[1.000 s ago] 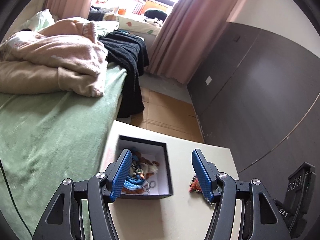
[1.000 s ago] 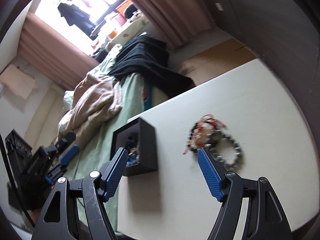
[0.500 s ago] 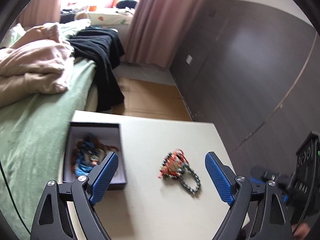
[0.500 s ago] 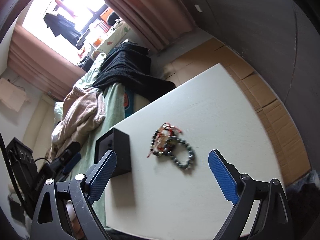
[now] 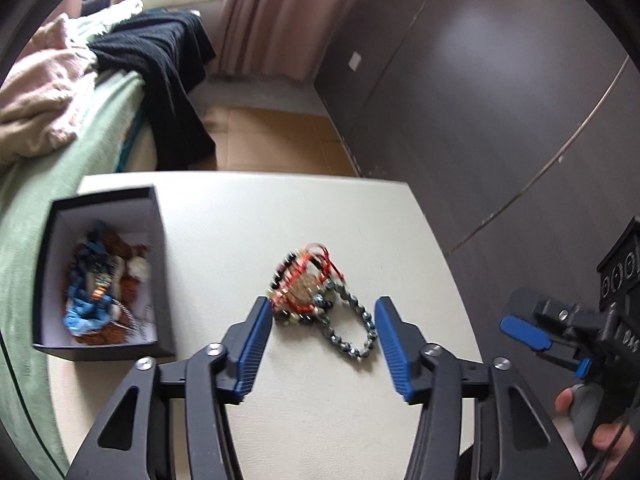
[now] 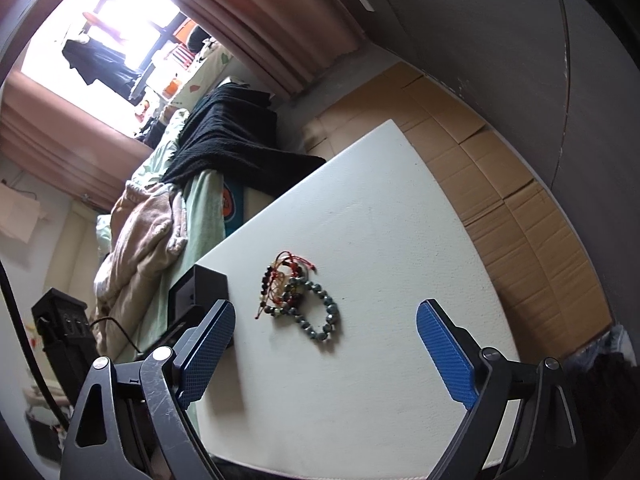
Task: Organize jewelry
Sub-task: 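Move the left tool to the red-string and grey bead bracelets and close it, then lift the grey bead bracelet with the left tool while the right tool grasps the red-string bracelet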
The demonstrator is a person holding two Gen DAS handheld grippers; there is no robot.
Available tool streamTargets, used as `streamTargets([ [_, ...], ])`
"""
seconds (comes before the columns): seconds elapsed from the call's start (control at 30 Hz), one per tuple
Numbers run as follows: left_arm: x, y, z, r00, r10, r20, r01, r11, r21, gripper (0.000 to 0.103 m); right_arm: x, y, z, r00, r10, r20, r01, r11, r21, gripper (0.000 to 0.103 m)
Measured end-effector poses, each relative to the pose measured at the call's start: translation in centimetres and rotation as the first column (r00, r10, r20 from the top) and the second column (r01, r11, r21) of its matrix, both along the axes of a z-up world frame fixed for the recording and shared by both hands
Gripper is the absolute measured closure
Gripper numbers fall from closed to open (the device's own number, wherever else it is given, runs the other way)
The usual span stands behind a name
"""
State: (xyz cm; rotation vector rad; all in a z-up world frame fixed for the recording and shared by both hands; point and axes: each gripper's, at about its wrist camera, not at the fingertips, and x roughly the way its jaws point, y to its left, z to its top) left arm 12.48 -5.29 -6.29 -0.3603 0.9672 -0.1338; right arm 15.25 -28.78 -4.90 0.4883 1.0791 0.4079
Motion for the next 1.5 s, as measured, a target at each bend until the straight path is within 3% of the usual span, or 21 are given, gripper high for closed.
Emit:
streamTargets([
  [0.33,2.1,-3.2,-3.6,0.995,-0.044,-0.093,0.049,0.998,0.05,0.066,1.2,-1.0,-0.8,0.999,-0.037,-0.025,0.037,0.999,0.005,0.01],
  [0.53,2.9,-4.4,-5.7,0.988,-0.024,-0.152,0.046,0.988,0.146,0.069,1.8,-1.7,-1.3,0.997,-0.058,-0.043,0.058,0.998,0.012,0.01],
  [0.7,2.8,-5.8,-5.9,0.992,-0.023,-0.126,0.055,0.964,0.26,0.069,2.1,-1.4,-1.4,0.997,-0.055,-0.05,0.056,0.998,0.007,0.01],
  [0.77,2.6,-5.7,-5.8,0.993,-0.011,-0.119,0.044,0.959,0.281,0.078,2.2,-1.2,-1.6,0.997,-0.055,-0.056,0.055,0.998,0.002,0.01],
  [0.8,2.6,-5.3,-5.8,0.993,0.003,-0.122,0.034,0.954,0.297,0.094,2.2,-1.1,-1.7,0.997,-0.053,-0.06,0.053,0.999,0.0,0.01],
  [1.0,1.9,-1.8,-4.6,0.993,-0.001,-0.119,0.016,0.992,0.127,0.094,2.0,-0.3,-1.7,0.997,-0.041,-0.058,0.04,0.999,-0.012,0.01],
  [1.23,0.5,0.4,-1.1,0.999,0.014,-0.031,-0.013,1.0,0.028,0.094,1.6,1.1,-2.0,0.998,-0.008,-0.056,0.007,1.0,-0.018,0.011],
  [1.37,-0.2,1.7,0.5,1.0,0.028,0.011,-0.028,1.0,-0.005,0.094,1.5,2.2,-2.2,0.999,0.014,-0.049,-0.015,1.0,-0.007,0.021],
  [1.5,-0.6,3.1,1.5,0.998,0.043,0.038,-0.042,0.998,-0.036,0.094,1.8,3.3,-2.7,0.998,0.031,-0.05,-0.031,0.999,0.009,0.038],
])
